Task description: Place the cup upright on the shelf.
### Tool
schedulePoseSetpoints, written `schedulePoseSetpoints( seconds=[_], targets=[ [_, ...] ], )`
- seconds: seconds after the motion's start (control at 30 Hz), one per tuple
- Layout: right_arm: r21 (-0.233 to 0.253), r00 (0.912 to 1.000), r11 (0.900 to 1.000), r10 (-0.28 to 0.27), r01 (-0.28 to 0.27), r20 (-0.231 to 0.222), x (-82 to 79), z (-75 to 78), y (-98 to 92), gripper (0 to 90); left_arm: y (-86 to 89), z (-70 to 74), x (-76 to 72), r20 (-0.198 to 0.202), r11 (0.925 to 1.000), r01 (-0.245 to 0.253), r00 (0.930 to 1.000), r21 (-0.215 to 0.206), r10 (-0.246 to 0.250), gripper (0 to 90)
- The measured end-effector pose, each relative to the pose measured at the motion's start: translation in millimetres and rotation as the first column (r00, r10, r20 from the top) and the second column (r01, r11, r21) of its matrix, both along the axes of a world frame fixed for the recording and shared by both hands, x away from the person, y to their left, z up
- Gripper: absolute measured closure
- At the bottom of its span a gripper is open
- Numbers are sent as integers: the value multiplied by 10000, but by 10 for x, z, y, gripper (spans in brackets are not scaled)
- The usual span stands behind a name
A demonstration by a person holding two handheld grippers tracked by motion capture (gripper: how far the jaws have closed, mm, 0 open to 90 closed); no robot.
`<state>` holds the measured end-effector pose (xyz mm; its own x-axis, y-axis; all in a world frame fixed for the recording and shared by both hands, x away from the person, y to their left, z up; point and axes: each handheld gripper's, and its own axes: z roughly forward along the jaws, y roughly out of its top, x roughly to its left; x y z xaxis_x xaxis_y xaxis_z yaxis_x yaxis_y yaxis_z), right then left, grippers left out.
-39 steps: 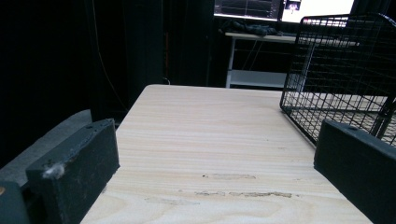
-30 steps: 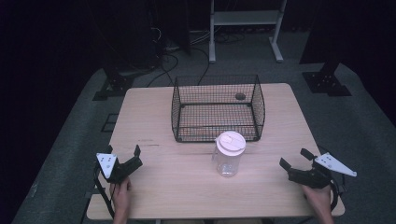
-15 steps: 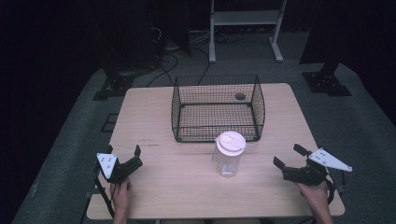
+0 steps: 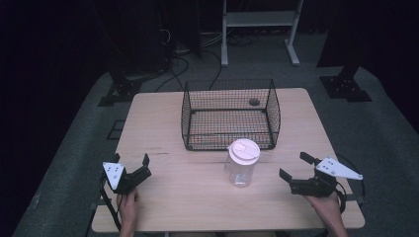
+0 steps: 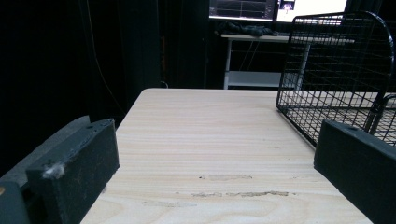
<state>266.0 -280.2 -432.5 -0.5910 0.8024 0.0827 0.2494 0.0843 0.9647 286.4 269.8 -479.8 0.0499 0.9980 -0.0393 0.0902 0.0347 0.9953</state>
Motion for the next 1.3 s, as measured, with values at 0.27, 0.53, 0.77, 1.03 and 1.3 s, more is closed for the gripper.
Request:
schedulePoseSetpoints(
  seconds=[0.27,0.53,0.77,1.03,1.3],
  targets=[
    [-61,9986,9987,506,-505,151,-65,57,142,0,-2,0,1,1,10000,-7,10000,13,6,0],
    [-178,9950,9951,973,-969,227,-102,115,293,0,-4,0,1,1,10000,-44,10000,42,44,0],
    [-138,9904,9907,1357,-1354,246,-116,136,406,0,-5,0,1,10,10000,-58,10000,61,58,0],
    [-67,9839,9843,1766,-1765,289,-107,171,553,0,-5,1,1,15,9999,-68,10000,77,68,0],
    [-182,9795,9799,1991,-1986,308,-61,191,716,0,-5,1,1,18,9999,-73,10000,76,73,0]
  ],
)
